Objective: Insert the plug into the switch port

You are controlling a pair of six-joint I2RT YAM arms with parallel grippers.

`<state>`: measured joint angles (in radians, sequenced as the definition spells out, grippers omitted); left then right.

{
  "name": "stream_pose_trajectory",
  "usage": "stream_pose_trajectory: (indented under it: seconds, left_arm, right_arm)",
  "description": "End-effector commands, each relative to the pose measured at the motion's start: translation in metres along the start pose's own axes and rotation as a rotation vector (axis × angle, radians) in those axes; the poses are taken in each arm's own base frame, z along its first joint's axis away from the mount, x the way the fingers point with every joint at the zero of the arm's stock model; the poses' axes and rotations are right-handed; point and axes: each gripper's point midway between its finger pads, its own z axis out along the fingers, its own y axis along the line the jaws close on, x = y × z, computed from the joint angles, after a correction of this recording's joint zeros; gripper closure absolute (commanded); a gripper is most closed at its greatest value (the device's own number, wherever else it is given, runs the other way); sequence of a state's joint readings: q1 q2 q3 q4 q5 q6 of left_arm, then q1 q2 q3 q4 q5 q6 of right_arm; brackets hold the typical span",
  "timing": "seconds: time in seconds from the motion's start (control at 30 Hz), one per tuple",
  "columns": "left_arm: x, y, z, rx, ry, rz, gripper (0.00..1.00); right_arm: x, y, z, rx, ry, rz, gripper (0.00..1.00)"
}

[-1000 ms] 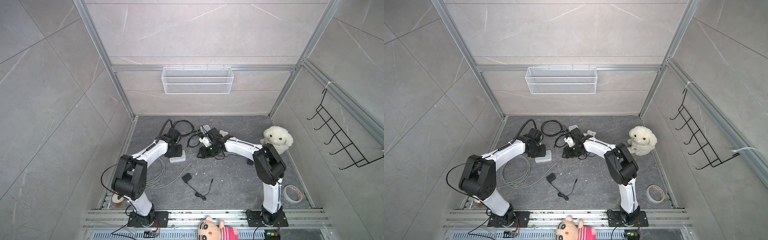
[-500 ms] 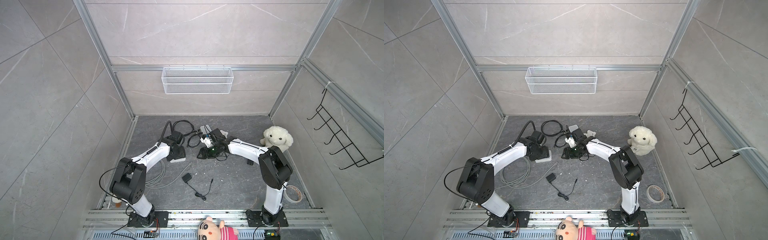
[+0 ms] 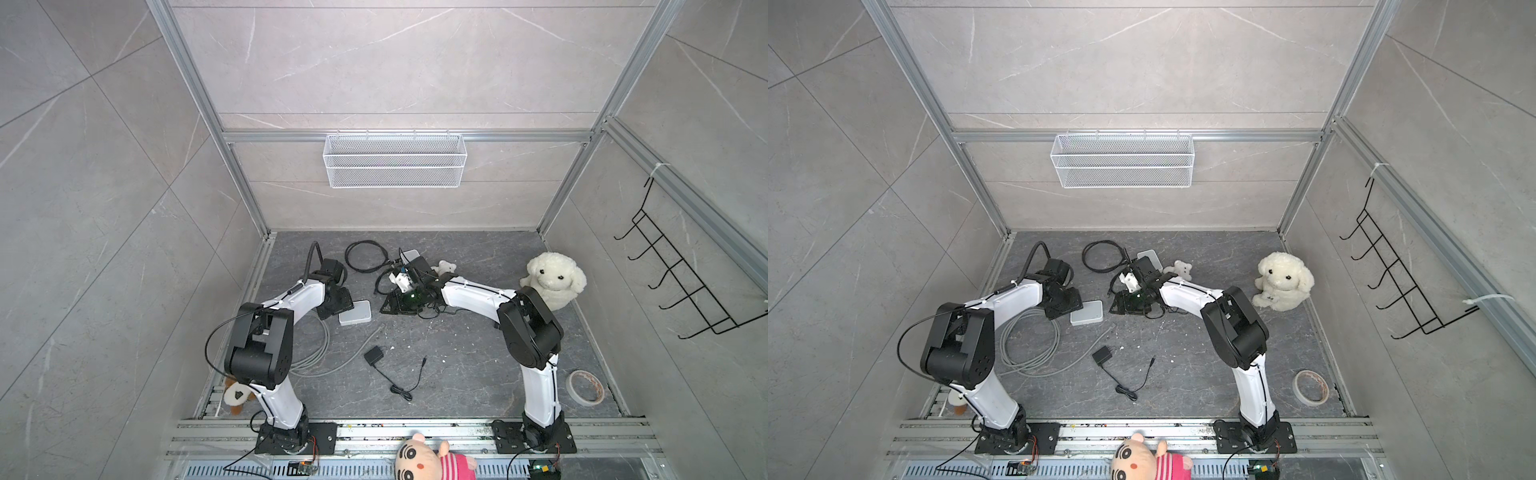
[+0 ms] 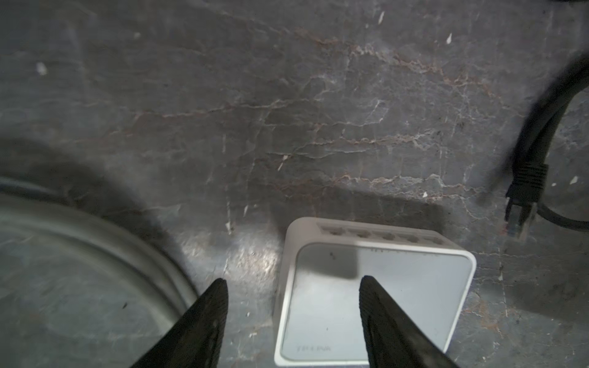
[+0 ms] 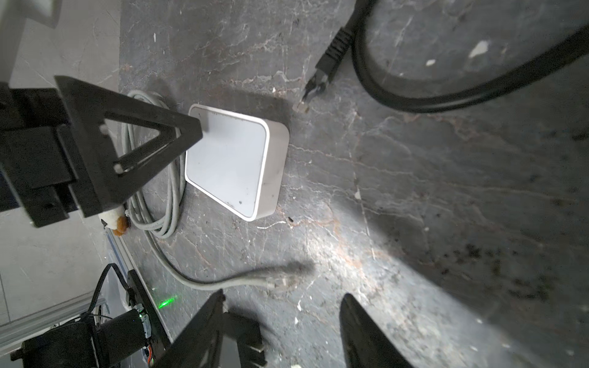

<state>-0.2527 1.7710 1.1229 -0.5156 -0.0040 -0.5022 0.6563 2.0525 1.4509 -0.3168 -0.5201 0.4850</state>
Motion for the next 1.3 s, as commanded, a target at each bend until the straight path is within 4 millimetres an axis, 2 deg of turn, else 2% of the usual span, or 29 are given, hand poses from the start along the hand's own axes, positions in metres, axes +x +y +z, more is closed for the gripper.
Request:
stream_pose_trajectory:
  seconds: [0.0,0.23,0.47,0.7,0.83,0.9,1.1,1.17,1.27]
  left_arm:
    - [-0.008,-0.024,0.0,0.101,0.001,0.13,0.34]
    - [0.0,-0.058,0.007,0.239,0.039,0.258,0.4]
    - [0.009,-0.09,0.013,0.276,0.09,0.353,0.42]
    - [0.019,-0.117,0.012,0.298,0.128,0.401,0.43]
    - [0.019,-0.136,0.0,0.365,0.125,0.413,0.43]
    - [0.017,-0.14,-0.006,0.364,0.123,0.418,0.42]
    - [-0.007,-0.125,-0.023,0.241,0.017,0.417,0.4]
    - [-0.013,-0.132,-0.025,0.269,-0.007,0.422,0.4]
    - [-0.016,-0.156,-0.023,0.372,-0.007,0.406,0.41]
  right_arm:
    - [0.001,0.003,-0.004,0.01,0.001,0.03,0.41]
    - [0.022,-0.003,-0.029,0.06,-0.011,0.063,0.41]
    - [0.053,-0.027,-0.045,0.139,-0.019,0.104,0.4]
    - [0.067,-0.048,-0.06,0.182,-0.042,0.144,0.4]
    - [0.065,-0.049,-0.059,0.184,-0.042,0.126,0.39]
    - [0.059,-0.043,-0.057,0.159,-0.038,0.116,0.38]
    - [0.048,-0.02,-0.039,0.016,-0.032,0.149,0.4]
    - [0.048,-0.014,-0.033,-0.017,-0.026,0.153,0.41]
    - [0.049,-0.009,-0.021,-0.046,-0.004,0.157,0.45]
